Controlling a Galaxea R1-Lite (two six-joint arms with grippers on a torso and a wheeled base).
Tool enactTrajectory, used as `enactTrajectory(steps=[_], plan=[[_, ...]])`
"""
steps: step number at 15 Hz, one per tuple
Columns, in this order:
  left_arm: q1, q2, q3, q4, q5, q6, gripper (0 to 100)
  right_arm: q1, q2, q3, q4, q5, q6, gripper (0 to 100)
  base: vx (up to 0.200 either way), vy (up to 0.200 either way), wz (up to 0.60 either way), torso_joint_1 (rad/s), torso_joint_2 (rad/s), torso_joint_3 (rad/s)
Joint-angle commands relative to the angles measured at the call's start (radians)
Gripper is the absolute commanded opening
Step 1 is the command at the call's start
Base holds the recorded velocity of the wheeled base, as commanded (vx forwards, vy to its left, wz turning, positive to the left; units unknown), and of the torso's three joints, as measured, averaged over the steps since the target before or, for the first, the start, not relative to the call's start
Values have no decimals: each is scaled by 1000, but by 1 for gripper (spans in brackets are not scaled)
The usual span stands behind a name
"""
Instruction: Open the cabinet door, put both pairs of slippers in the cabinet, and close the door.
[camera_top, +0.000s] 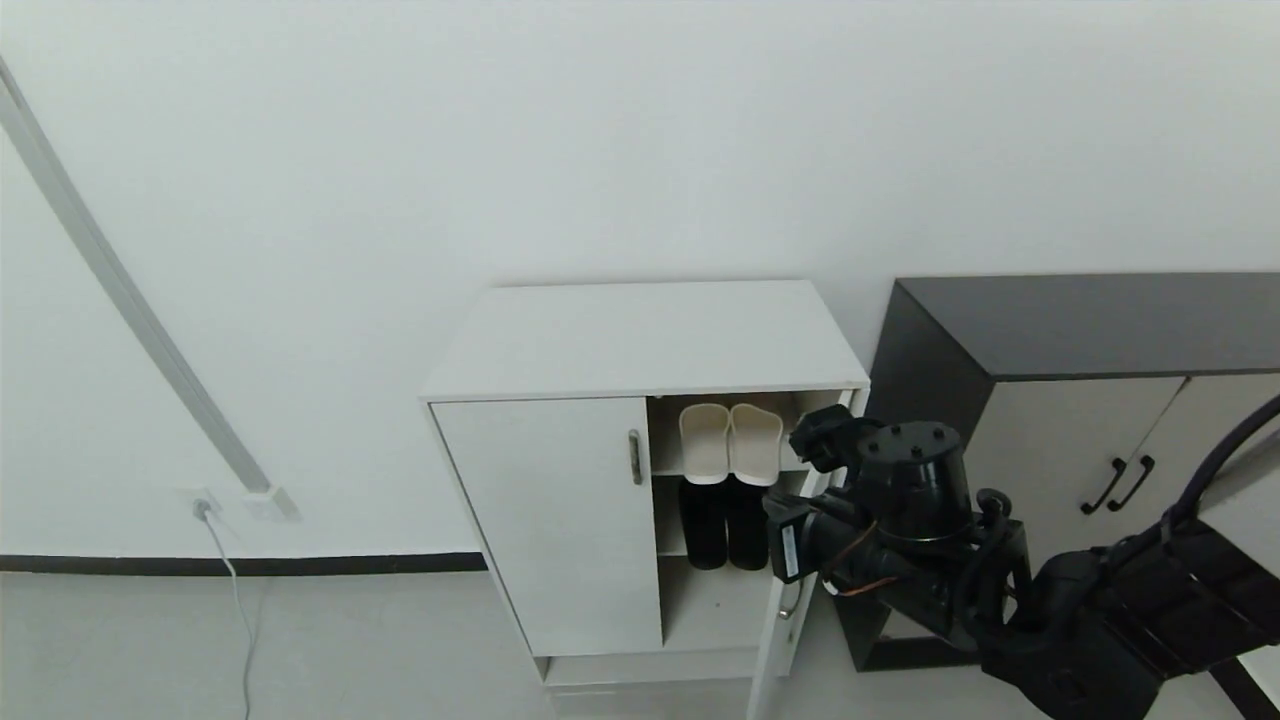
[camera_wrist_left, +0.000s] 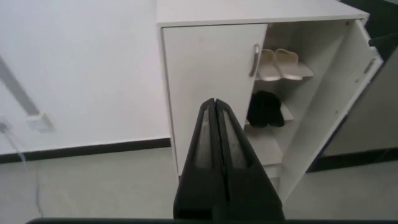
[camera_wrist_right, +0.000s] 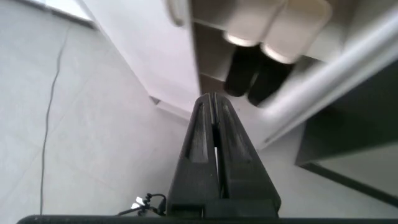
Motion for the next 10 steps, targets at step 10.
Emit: enactTrajectory(steps=[10], plan=[[0, 1, 0, 0, -3, 4, 0, -24, -238, 269, -26, -6, -88, 0, 40, 0, 0, 0, 0, 1]])
